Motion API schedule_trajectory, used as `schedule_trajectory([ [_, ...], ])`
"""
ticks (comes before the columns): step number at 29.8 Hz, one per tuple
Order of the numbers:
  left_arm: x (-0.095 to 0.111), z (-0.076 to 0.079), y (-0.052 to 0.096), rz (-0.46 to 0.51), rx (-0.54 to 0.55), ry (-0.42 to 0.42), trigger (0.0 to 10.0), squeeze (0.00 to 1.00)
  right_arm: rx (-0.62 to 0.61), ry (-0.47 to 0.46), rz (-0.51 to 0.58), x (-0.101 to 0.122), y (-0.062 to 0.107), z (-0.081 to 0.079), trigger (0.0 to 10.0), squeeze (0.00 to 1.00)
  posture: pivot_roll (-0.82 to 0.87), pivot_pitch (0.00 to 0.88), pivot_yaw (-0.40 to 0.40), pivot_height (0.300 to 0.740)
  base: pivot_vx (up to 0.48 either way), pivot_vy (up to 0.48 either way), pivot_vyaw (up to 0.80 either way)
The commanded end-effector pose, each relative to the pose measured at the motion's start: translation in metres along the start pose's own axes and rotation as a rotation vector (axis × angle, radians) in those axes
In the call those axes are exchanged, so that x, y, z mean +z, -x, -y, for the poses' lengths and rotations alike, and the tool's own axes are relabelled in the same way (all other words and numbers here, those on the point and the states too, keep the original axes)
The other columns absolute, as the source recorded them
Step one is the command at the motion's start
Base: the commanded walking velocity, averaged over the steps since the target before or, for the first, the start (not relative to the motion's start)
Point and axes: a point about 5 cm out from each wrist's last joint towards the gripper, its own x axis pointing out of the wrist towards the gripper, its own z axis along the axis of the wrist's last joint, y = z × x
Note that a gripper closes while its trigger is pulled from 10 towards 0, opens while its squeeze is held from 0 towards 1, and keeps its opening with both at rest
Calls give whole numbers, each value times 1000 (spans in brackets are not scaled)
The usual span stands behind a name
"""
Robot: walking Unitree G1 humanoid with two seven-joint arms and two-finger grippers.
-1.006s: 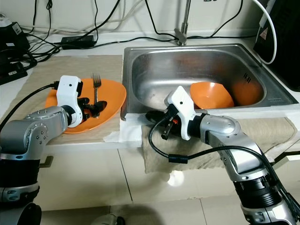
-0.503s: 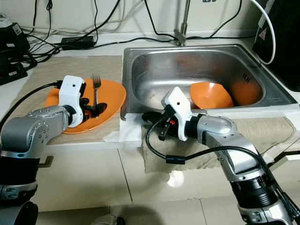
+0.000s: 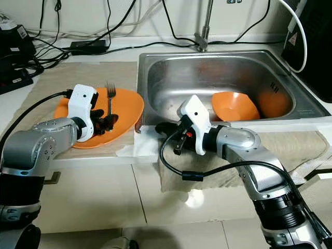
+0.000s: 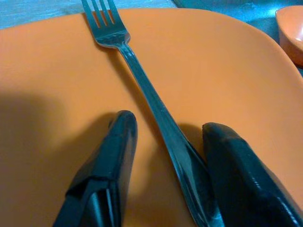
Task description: Kitchen organization
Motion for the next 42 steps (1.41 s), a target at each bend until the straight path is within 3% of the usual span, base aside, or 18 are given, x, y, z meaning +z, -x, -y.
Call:
schedule_trajectory([
  [1, -11, 2, -4, -45, -23, 6, 0, 0, 5, 4, -1, 3, -3, 0, 10000, 0, 79, 32, 45, 740, 0, 0, 0],
  [3, -11, 2, -4, -45, -23, 6, 0, 0, 5, 4, -1, 3, -3, 0, 10000, 0, 79, 32, 45, 740, 0, 0, 0],
  [7, 14, -2, 1, 102, -25, 14, 0, 0, 2, -2, 3, 3, -4, 0, 10000, 0, 78, 33, 46, 740, 0, 0, 0],
  [12, 31, -6, 8, 185, -33, -3, 0, 0, -3, -8, 5, 2, -4, 0, 10000, 0, 79, 35, 43, 740, 0, 0, 0],
  [21, 33, -11, 11, 190, -27, -48, 0, 0, -8, -15, 13, 2, -6, 0, 10000, 0, 86, 39, 40, 740, 0, 0, 0],
  [22, 32, -10, 10, 178, -26, -51, 2824, 0, -8, -15, 12, 2, -6, 0, 10000, 0, 86, 38, 40, 740, 0, 0, 0],
  [23, 32, -10, 10, 178, -26, -51, 2824, 0, -8, -15, 12, 2, -6, 0, 10000, 0, 86, 38, 40, 740, 0, 0, 0],
  [24, 32, -9, 10, 177, -21, -39, 8235, 0, -8, -16, 12, 2, -6, 0, 10000, 0, 86, 38, 40, 740, 0, 0, 0],
  [25, 33, -6, 10, 180, -24, -30, 10000, 1000, -6, -16, 14, 2, -6, 0, 10000, 0, 86, 38, 40, 740, 0, 0, 0],
  [33, 18, -2, 2, 118, -9, -4, 10000, 1000, -8, -16, 18, 2, -8, -1, 10000, 0, 81, 34, 43, 740, 0, 0, 0],
  [42, 16, -5, 2, 93, 3, -9, 10000, 1000, -9, -16, 15, 1, -8, -1, 10000, 0, 80, 29, 45, 740, 0, 0, 0],
])
